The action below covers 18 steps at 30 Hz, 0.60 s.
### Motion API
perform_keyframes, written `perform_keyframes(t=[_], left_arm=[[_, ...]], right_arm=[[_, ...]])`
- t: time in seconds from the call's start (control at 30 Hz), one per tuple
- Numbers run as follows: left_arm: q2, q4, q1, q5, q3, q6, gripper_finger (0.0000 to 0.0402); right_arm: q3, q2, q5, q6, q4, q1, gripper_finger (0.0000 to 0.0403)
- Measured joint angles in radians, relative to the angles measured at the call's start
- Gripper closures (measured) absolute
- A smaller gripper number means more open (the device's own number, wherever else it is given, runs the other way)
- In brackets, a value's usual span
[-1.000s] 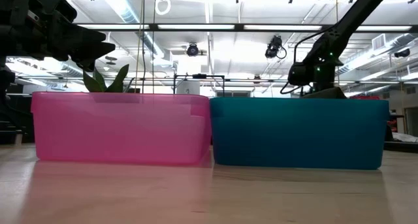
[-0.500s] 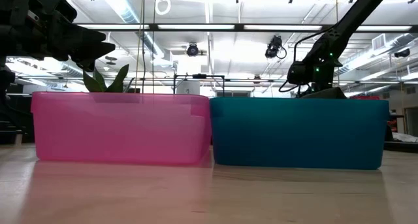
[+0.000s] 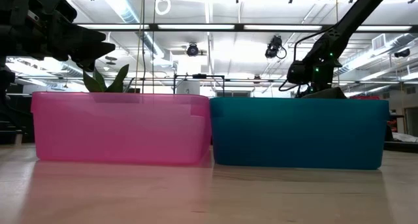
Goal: Pick & Place hat
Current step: Put the right black cap into the blue bin
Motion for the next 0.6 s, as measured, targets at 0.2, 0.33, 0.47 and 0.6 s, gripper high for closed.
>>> perform_keyframes(t=[0.2,0.33,0.47,0.6], left_arm=[[0.000,0.000,0.000,0.000,0.000,0.000,0.0218],[0.000,0.000,0.000,0.000,0.000,0.000,0.0218],[0.000,0.000,0.000,0.000,0.000,0.000,0.0218],[0.000,0.000,0.000,0.000,0.000,0.000,0.0218]], right_arm=[[0.000,0.000,-0.021,-0.016,0.003,0.000,0.0389],[0.000,0.000,-0.021,-0.030,0.003,0.000,0.0390],[0.000,-0.004,-0.015,-0.075,0.007,0.000,0.0396],[0.000,-0.038,0.013,-0.094,0.001,0.001,0.0399]])
